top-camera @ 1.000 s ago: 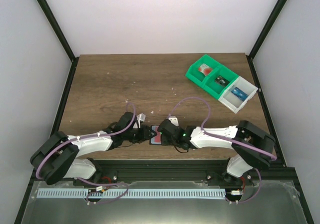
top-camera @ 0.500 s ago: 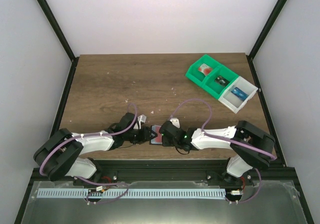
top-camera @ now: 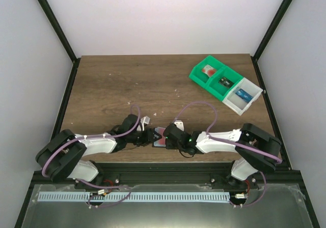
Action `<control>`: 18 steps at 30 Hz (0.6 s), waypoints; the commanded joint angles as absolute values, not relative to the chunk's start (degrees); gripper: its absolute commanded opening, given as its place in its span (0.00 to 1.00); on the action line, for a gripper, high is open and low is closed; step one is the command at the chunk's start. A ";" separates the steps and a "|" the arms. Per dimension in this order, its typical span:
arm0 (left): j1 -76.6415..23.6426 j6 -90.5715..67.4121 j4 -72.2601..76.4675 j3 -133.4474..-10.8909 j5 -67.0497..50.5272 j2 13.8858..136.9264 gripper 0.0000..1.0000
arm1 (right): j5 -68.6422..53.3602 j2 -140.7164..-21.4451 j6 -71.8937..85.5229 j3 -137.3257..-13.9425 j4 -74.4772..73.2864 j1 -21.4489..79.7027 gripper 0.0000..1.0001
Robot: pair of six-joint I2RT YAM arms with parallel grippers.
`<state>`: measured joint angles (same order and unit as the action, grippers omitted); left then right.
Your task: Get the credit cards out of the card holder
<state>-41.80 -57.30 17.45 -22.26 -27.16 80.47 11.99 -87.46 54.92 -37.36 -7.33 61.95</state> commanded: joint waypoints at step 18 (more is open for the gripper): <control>-42.11 -58.31 16.30 -21.84 -25.70 74.03 0.40 | 12.17 -87.23 55.48 -35.76 -8.99 61.26 0.04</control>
